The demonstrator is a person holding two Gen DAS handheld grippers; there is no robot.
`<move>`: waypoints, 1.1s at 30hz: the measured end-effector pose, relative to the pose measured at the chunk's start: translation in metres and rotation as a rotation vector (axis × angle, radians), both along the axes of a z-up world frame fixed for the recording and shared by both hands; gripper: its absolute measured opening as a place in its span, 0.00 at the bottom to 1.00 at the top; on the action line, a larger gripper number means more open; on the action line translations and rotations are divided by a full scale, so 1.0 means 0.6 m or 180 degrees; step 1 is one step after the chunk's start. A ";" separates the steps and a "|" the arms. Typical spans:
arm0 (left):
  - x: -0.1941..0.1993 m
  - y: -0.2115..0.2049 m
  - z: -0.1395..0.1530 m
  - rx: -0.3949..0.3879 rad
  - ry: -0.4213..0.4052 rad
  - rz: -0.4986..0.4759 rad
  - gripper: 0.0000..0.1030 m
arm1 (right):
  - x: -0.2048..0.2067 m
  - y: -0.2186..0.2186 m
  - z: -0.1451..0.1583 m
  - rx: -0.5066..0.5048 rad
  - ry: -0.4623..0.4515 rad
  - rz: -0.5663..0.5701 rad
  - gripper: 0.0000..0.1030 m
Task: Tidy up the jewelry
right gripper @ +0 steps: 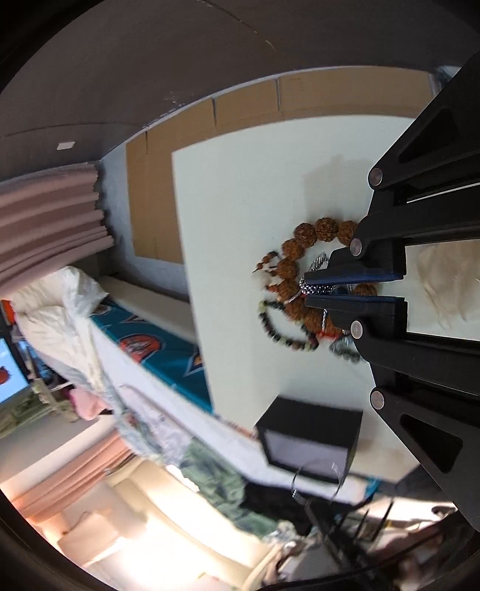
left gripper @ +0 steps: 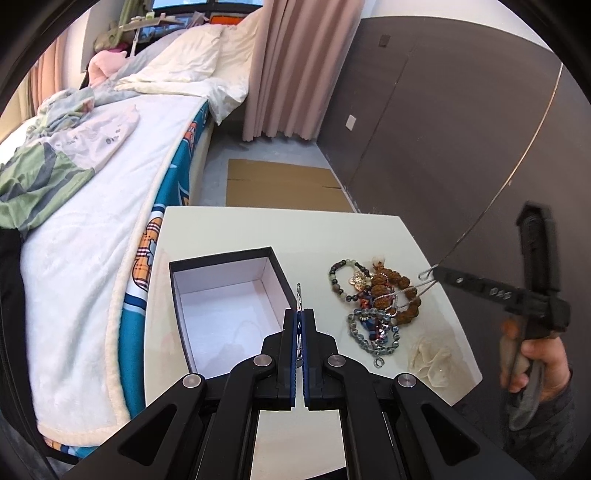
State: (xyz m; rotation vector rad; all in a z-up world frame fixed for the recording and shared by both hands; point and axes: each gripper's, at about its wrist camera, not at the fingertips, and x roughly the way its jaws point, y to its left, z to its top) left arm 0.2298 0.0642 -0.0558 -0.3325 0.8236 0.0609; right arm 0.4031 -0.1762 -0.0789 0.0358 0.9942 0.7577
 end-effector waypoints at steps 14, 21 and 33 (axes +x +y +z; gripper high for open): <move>-0.026 0.028 0.056 0.0041 -0.0244 0.0062 0.01 | -0.072 0.038 0.221 0.0320 -0.0803 0.0135 0.06; -0.039 0.049 0.076 0.0031 -0.0357 0.0077 0.01 | -0.097 0.051 0.295 0.0333 -0.1086 0.0071 0.06; -0.058 0.082 0.100 -0.0051 -0.0521 0.0123 0.01 | -0.145 0.079 0.406 0.0406 -0.1542 0.0052 0.06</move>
